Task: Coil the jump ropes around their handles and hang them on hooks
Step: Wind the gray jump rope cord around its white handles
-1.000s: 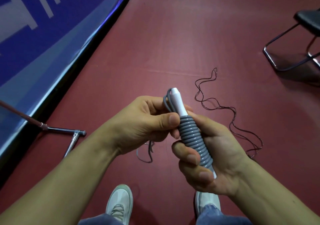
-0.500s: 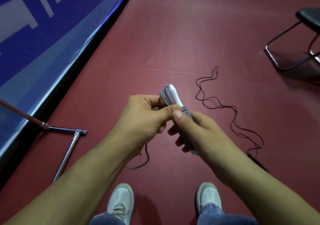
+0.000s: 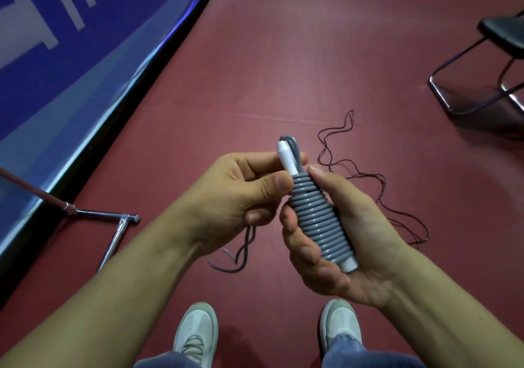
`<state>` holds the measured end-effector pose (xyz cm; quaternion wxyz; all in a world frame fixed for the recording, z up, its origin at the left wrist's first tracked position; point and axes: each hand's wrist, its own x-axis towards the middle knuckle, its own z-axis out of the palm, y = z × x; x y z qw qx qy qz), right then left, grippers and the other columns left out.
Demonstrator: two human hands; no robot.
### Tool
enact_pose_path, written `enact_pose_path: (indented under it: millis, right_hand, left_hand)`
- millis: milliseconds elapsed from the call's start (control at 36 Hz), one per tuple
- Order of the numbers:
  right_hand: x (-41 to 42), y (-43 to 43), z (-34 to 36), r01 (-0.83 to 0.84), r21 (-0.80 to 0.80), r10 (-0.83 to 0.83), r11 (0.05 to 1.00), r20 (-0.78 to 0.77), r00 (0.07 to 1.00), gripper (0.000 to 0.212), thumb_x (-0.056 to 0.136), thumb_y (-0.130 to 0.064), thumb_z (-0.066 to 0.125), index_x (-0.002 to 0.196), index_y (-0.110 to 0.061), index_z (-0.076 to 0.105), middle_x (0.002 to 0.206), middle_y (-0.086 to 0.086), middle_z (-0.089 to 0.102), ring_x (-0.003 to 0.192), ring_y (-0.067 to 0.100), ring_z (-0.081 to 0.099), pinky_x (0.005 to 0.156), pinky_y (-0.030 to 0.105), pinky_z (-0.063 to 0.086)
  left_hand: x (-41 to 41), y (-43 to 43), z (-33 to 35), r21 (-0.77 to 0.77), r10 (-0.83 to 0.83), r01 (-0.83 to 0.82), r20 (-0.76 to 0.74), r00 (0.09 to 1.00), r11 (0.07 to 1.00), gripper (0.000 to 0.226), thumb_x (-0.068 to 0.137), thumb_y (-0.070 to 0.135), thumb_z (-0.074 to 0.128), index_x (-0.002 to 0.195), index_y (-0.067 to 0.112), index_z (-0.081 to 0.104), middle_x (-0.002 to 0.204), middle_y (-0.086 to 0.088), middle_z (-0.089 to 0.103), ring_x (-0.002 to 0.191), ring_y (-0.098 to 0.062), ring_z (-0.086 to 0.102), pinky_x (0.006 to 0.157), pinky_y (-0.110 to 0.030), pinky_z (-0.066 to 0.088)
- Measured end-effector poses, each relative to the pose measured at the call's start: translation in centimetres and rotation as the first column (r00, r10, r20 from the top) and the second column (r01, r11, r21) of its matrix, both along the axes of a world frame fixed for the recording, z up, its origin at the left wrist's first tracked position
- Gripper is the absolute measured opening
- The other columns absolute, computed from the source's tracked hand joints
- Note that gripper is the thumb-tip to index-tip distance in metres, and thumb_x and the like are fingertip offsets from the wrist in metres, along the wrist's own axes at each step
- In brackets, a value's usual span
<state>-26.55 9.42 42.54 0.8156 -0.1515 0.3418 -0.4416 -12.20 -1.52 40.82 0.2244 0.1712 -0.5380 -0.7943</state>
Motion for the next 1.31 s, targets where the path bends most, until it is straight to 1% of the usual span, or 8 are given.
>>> enact_pose_path:
  millis: [83, 194, 278, 389, 583, 778, 944, 1306]
  right_hand:
    - [0.0, 0.0, -0.4, 0.002, -0.004, -0.002, 1.0, 0.078, 0.997, 0.06, 0.093, -0.06, 0.053, 0.081, -0.004, 0.068, 0.062, 0.013, 0.065, 0.041, 0.019, 0.062, 0.035, 0.02, 0.045]
    - [0.8, -0.3, 0.3, 0.147, 0.012, -0.142, 0.989, -0.205, 0.968, 0.057, 0.09, -0.058, 0.051, 0.088, -0.004, 0.069, 0.074, 0.021, 0.062, 0.051, 0.029, 0.064, 0.043, 0.032, 0.055]
    - [1.1, -0.7, -0.1, 0.28, -0.128, -0.304, 0.951, -0.539, 0.786, 0.043, 0.098, -0.048, 0.052, 0.091, -0.007, 0.065, 0.072, 0.023, 0.063, 0.06, 0.033, 0.064, 0.061, 0.041, 0.057]
    - [1.1, -1.0, -0.6, 0.193, -0.256, -0.32, 0.947, -0.755, 0.572, 0.032, 0.095, -0.038, 0.066, 0.096, -0.007, 0.067, 0.082, 0.017, 0.073, 0.063, 0.023, 0.063, 0.056, 0.032, 0.049]
    - [1.0, -0.6, -0.8, 0.29, -0.244, -0.378, 0.925, -0.635, 0.674, 0.065, 0.075, -0.049, 0.058, 0.098, 0.012, 0.055, 0.07, 0.017, 0.05, 0.05, 0.022, 0.046, 0.039, 0.022, 0.036]
    - [0.4, -0.7, -0.7, 0.264, -0.129, -0.29, 0.956, -0.565, 0.773, 0.078, 0.079, -0.083, 0.049, 0.091, -0.008, 0.064, 0.057, 0.009, 0.05, 0.034, 0.019, 0.039, 0.037, 0.019, 0.03]
    - [0.3, -0.2, -0.8, 0.219, -0.031, -0.208, 0.975, -0.461, 0.863, 0.066, 0.089, -0.076, 0.038, 0.08, -0.014, 0.062, 0.055, 0.007, 0.044, 0.033, 0.017, 0.037, 0.037, 0.016, 0.027]
    - [0.2, -0.5, -0.4, 0.167, 0.056, -0.143, 0.984, -0.299, 0.943, 0.036, 0.092, -0.054, 0.045, 0.085, -0.023, 0.062, 0.055, 0.004, 0.04, 0.034, 0.016, 0.036, 0.04, 0.015, 0.026]
  left_hand:
    - [-0.3, 0.4, -0.3, 0.024, 0.021, -0.02, -0.013, 1.0, 1.0, 0.034, 0.077, 0.027, 0.074, 0.107, 0.012, 0.077, 0.084, -0.006, 0.071, 0.05, -0.01, 0.037, 0.04, -0.012, 0.034]
    - [-0.3, 0.3, -0.5, 0.002, 0.139, -0.139, 0.06, 0.989, 0.99, 0.026, 0.078, 0.022, 0.076, 0.097, 0.005, 0.076, 0.081, -0.016, 0.062, 0.042, -0.006, 0.034, 0.042, -0.016, 0.029]
    - [-0.5, 0.3, -0.7, -0.057, 0.226, -0.221, 0.118, 0.967, 0.974, 0.026, 0.076, 0.019, 0.08, 0.093, 0.0, 0.074, 0.072, -0.015, 0.055, 0.042, -0.008, 0.032, 0.043, -0.019, 0.028]
    - [-0.7, 0.5, -1.0, -0.102, 0.341, -0.327, 0.169, 0.925, 0.939, 0.013, 0.084, 0.012, 0.075, 0.091, 0.001, 0.074, 0.082, -0.037, 0.063, 0.044, -0.011, 0.031, 0.042, -0.02, 0.029]
    - [-0.4, 0.2, -1.4, -0.059, 0.164, -0.156, 0.176, 0.971, 0.986, 0.034, 0.086, 0.026, 0.07, 0.105, -0.002, 0.073, 0.087, -0.016, 0.059, 0.046, -0.009, 0.036, 0.046, -0.017, 0.03]
    - [-0.5, 0.6, -1.0, -0.138, 0.2, -0.178, 0.165, 0.966, 0.974, 0.025, 0.092, 0.019, 0.066, 0.104, -0.002, 0.071, 0.074, -0.012, 0.058, 0.045, -0.013, 0.034, 0.044, -0.018, 0.03]
    - [-1.0, 1.1, -1.0, -0.035, 0.133, -0.129, 0.16, 0.978, 0.991, 0.02, 0.091, 0.011, 0.071, 0.11, 0.005, 0.065, 0.072, -0.013, 0.057, 0.064, -0.033, 0.032, 0.039, -0.021, 0.03]
    - [-0.4, 0.6, 0.0, -0.043, 0.021, -0.015, 0.15, 0.988, 0.999, 0.031, 0.083, 0.016, 0.07, 0.112, 0.006, 0.062, 0.067, 0.0, 0.056, 0.046, -0.005, 0.038, 0.038, -0.017, 0.029]
